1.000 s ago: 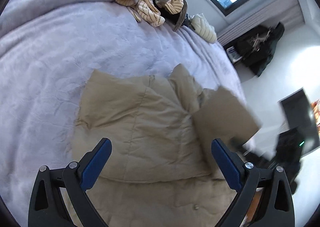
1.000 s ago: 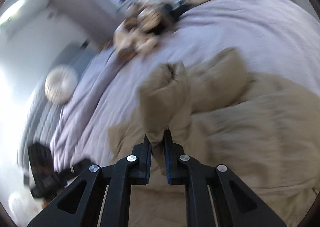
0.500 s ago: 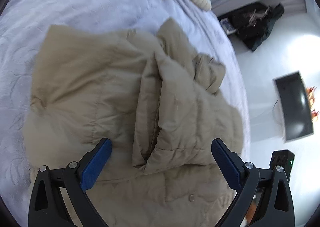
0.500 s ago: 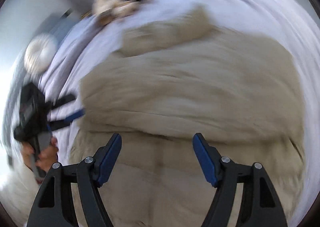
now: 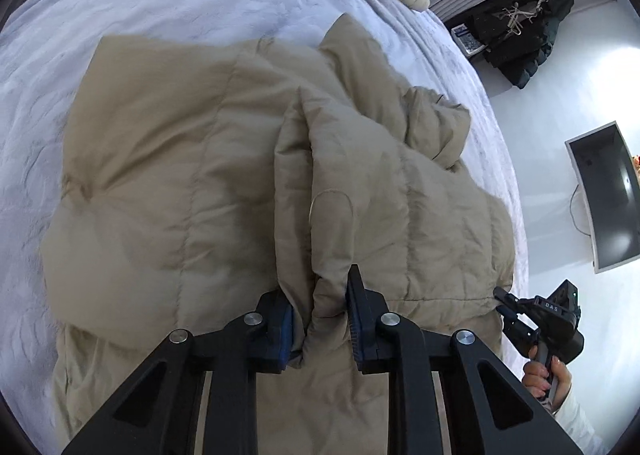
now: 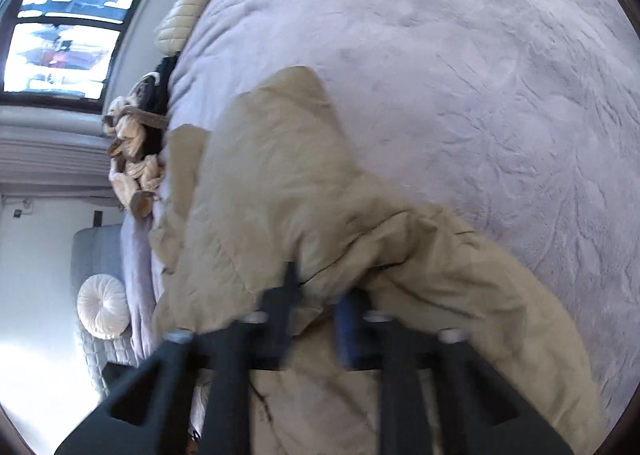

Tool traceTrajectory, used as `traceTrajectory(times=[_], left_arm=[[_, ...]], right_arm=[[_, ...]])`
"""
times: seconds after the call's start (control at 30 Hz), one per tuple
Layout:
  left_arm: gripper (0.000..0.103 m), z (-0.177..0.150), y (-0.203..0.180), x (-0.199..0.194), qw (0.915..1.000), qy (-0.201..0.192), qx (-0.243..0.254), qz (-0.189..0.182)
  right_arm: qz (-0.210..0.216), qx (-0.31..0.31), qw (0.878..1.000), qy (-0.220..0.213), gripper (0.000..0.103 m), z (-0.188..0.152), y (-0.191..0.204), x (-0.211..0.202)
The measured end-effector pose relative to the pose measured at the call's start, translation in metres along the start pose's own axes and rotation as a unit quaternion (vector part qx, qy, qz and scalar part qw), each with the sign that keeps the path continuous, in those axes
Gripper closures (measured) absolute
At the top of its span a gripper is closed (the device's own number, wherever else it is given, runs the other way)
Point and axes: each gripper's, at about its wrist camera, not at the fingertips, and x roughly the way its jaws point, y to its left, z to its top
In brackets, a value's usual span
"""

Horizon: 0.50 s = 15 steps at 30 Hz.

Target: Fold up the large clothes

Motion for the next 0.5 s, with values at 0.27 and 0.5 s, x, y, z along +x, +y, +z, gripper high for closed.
traceTrajectory(times=[0.27, 0.5], left_arm=[[0.070, -0.001, -0.001, -0.009, 0.9975, 0.000, 0.033, 0.063], [0.070, 0.012, -0.024, -0.047, 0.9906, -0.043, 0.084, 0.099]], right_arm=[[-0.011, 0.003, 1.000, 0.006, 0.092, -0.008, -0.019, 0.007], [-0.021, -0.027, 0.999, 0.029, 0.090, -0.012, -0.002, -0.001]])
